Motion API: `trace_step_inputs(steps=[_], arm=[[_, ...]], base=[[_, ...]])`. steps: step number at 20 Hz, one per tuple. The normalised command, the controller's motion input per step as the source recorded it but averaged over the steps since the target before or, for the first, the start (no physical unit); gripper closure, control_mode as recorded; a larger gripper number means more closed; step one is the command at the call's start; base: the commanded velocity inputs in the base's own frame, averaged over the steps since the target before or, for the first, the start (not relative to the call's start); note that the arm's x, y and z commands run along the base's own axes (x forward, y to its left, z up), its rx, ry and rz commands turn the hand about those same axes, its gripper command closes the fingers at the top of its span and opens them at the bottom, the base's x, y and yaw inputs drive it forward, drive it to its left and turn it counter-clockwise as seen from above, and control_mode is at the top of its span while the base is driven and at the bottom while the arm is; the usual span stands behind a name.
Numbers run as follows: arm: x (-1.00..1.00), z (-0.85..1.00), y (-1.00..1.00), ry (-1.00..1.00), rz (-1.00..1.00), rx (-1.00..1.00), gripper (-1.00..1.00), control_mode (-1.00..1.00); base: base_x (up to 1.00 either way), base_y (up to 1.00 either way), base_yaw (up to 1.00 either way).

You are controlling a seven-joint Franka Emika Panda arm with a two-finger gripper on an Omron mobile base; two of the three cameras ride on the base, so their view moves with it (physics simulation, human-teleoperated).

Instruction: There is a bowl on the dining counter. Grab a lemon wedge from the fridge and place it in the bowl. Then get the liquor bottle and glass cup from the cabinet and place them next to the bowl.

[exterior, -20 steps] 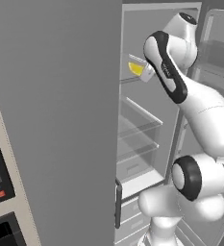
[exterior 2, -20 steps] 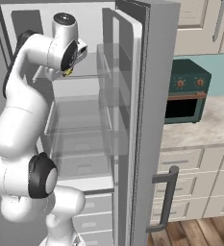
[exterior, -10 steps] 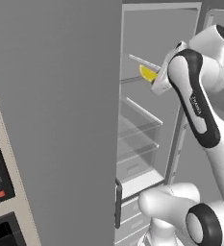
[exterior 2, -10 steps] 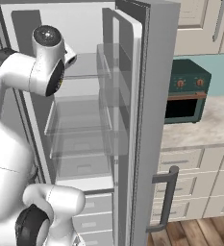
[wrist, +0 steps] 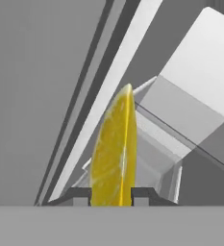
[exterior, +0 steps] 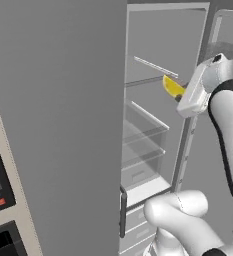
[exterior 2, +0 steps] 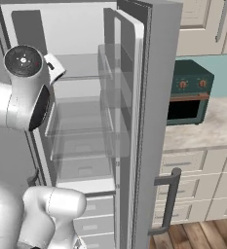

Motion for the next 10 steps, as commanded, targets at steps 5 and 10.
trace_step_inputs(steps=[5,10], arm=[[-0.95,0.11,-0.11,-0.09,-0.04,0.03,1.0,-1.0],[-0.3,0.0,0.0,-0.03,-0.01,0.0,1.0,-1.0]], base=[[0.0,0.0,0.0],[0.0,0.0,0.0]])
